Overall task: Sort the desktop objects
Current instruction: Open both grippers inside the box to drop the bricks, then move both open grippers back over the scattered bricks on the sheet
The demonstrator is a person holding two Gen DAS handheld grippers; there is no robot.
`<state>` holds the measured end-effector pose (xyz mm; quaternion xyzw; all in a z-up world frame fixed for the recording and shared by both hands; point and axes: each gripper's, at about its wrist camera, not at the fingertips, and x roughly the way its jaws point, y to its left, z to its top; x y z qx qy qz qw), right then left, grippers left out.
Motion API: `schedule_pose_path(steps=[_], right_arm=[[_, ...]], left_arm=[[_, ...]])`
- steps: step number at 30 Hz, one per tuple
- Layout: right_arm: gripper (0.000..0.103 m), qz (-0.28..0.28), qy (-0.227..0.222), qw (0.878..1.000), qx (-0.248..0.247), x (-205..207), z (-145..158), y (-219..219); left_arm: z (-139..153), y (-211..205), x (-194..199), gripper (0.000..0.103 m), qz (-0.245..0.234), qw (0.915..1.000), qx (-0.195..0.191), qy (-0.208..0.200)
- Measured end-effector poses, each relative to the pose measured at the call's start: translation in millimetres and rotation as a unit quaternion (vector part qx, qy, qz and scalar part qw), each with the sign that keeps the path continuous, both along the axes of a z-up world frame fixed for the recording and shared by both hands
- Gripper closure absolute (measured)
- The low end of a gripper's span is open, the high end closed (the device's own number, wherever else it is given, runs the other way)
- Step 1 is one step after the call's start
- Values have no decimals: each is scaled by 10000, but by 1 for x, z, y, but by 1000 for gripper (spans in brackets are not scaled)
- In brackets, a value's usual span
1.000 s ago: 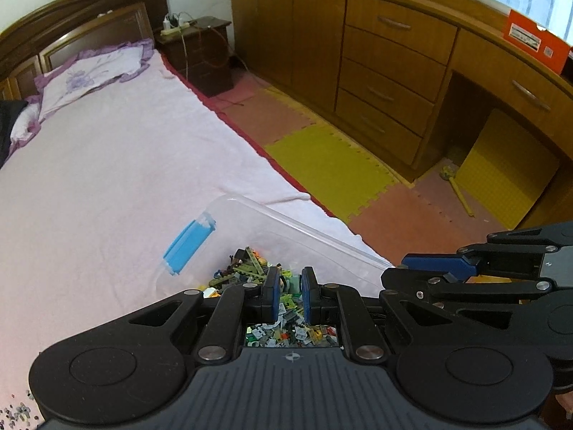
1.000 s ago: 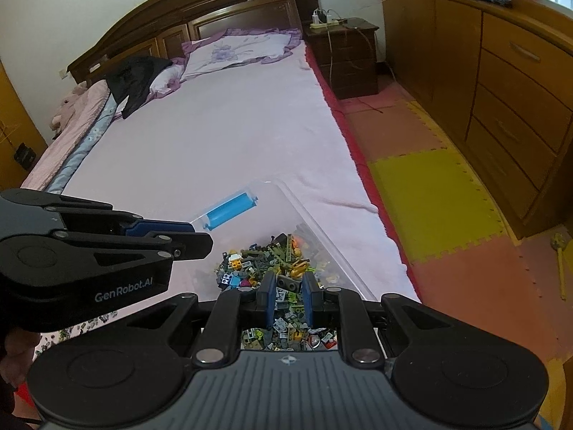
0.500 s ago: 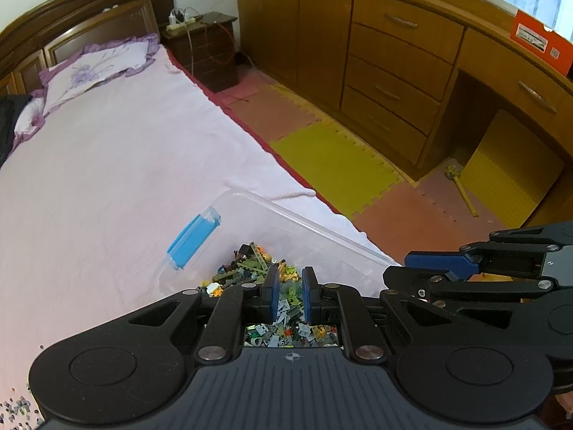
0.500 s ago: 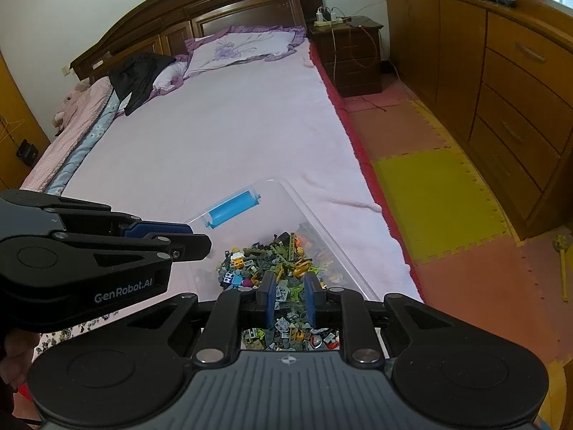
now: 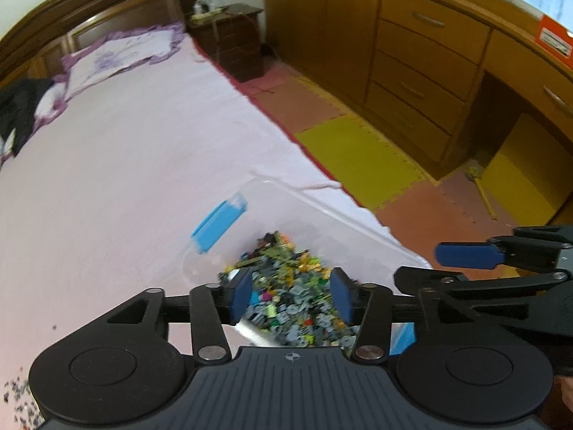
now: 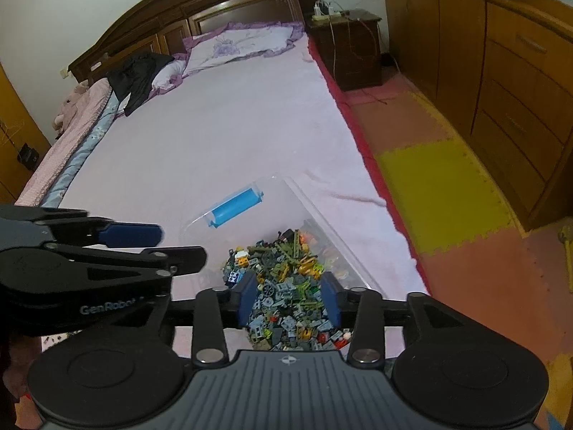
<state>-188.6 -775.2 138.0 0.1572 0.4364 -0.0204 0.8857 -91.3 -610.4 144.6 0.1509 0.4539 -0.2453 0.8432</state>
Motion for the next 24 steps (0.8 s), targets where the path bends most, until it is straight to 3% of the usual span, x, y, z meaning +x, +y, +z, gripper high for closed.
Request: schedule_pose_path(steps=[8,11,20,24], right_arm=[[31,102,-156,9997,163,5,-1,19],[16,333,-336,9987,176,2,4,34],[11,1226,-288,9908,503,-8,20,109],[11,1404,-143,9891,414,-21,31,153]], left_arm=[[9,44,-4,33,702,9975,-1,-117],[11,67,-10,32,1007,9948,-59,-123],[27,147,-48,28,1617,9861,-106,-356],[35,192,-71,28,1878,9811,-144,-434]])
